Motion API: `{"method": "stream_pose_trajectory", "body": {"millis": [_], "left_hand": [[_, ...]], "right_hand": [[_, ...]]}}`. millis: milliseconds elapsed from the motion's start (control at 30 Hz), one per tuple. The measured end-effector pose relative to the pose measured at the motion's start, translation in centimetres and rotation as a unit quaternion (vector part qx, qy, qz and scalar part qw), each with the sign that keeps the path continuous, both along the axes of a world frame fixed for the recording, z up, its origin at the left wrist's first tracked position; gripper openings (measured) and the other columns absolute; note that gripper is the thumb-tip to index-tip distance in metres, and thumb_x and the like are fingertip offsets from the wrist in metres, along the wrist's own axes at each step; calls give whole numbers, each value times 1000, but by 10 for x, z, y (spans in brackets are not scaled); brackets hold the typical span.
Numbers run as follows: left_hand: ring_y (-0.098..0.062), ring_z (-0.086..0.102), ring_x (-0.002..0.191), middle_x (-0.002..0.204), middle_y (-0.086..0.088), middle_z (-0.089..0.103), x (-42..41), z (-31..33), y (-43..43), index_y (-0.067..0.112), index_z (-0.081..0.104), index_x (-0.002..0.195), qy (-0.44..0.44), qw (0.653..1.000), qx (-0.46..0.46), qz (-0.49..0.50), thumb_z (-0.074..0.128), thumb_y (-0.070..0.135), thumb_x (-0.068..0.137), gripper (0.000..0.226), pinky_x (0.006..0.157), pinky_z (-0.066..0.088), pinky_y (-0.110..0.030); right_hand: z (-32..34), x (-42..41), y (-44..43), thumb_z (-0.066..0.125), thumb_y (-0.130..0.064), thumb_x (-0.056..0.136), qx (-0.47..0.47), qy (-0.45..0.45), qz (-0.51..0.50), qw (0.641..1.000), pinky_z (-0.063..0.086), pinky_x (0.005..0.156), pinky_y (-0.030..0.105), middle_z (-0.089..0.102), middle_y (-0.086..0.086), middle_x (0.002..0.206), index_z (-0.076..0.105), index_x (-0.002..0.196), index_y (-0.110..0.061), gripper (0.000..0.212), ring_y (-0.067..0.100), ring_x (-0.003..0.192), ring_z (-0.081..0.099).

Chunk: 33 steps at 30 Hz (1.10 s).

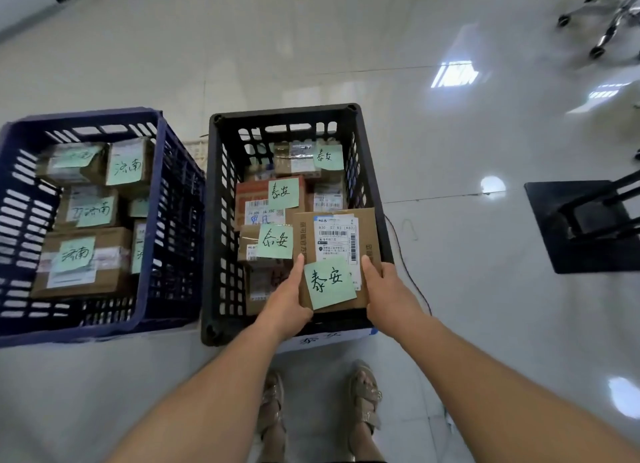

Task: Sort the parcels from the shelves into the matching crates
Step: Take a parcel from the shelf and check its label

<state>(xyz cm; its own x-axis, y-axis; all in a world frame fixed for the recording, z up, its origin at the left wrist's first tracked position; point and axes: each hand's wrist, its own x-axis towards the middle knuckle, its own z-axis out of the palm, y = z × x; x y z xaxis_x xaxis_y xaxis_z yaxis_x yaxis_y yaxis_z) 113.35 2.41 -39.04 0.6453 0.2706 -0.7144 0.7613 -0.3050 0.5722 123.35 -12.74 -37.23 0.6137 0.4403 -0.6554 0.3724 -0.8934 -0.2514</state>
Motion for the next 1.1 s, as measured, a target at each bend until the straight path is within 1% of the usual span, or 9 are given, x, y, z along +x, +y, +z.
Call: {"method": "stream_pose_trajectory", "body": {"millis": [167, 233, 300, 467, 567, 667, 800, 933, 1100], "left_hand": [[-18, 43, 128, 148, 3, 38, 6, -20, 6, 36, -10, 151, 11, 999, 23, -19, 60, 0, 87, 100, 103, 38, -30], [-19, 40, 132, 149, 3, 37, 7, -31, 8, 34, -9, 151, 23, 999, 25, -26, 61, 3, 87, 100, 107, 36, -32], [-19, 38, 134, 149, 1, 37, 7, -43, 8, 32, -10, 151, 32, 999, 27, -32, 62, 5, 87, 100, 110, 34, -34], [-19, 39, 134, 150, 0, 36, 19, -71, 12, 29, -13, 151, 39, 997, 45, -45, 64, 8, 87, 102, 108, 35, -33], [-19, 42, 131, 148, -3, 36, 27, -88, 16, 29, -14, 150, 42, 995, 58, -66, 66, 12, 86, 105, 104, 37, -32], [-22, 42, 129, 143, -5, 32, 30, -98, 21, 35, -16, 149, 46, 993, 70, -86, 71, 19, 84, 110, 103, 38, -35], [-22, 43, 128, 144, -4, 32, 26, -101, 28, 35, -19, 148, 39, 989, 79, -119, 71, 25, 84, 110, 105, 40, -36], [-21, 40, 131, 146, -4, 30, 21, -99, 26, 32, -21, 148, 31, 986, 77, -147, 65, 23, 88, 106, 104, 37, -34], [-21, 36, 135, 152, -5, 25, 22, -101, 19, 31, -25, 146, 34, 986, 73, -144, 64, 21, 89, 107, 108, 34, -35]], "right_hand": [[-24, 6, 10, 59, -7, 87, -31, 17, 22, 999, 46, 92, 38, 22, 18, 142, -5, 153, -18, 92, 31, 117, 46], [-35, 9, 14, 60, -8, 88, -42, 29, 31, 998, 46, 89, 38, 25, 19, 140, -4, 153, -18, 92, 31, 114, 47], [-46, 13, 18, 59, -9, 89, -49, 42, 37, 997, 46, 91, 39, 24, 21, 142, -4, 153, -18, 90, 33, 117, 46], [-75, 24, 35, 55, -8, 91, -79, 52, 39, 995, 41, 103, 47, 6, 29, 151, -8, 152, -14, 89, 41, 135, 29], [-88, 30, 45, 54, -6, 91, -94, 54, 28, 994, 35, 106, 49, 5, 30, 150, -8, 152, -10, 87, 42, 137, 21], [-100, 31, 53, 54, -10, 92, -98, 45, 5, 994, 35, 106, 47, 6, 27, 149, -10, 151, -9, 87, 38, 135, 21], [-102, 28, 55, 57, -11, 90, -98, 26, -8, 995, 39, 101, 45, 11, 29, 146, -11, 150, -7, 91, 39, 133, 24], [-92, 17, 52, 59, -14, 89, -108, 8, -13, 994, 42, 99, 40, 15, 30, 144, -11, 150, -3, 93, 39, 133, 25], [-89, 12, 55, 64, -18, 87, -128, -8, -12, 992, 43, 99, 41, 14, 31, 146, -9, 150, -3, 98, 40, 136, 21]]}}
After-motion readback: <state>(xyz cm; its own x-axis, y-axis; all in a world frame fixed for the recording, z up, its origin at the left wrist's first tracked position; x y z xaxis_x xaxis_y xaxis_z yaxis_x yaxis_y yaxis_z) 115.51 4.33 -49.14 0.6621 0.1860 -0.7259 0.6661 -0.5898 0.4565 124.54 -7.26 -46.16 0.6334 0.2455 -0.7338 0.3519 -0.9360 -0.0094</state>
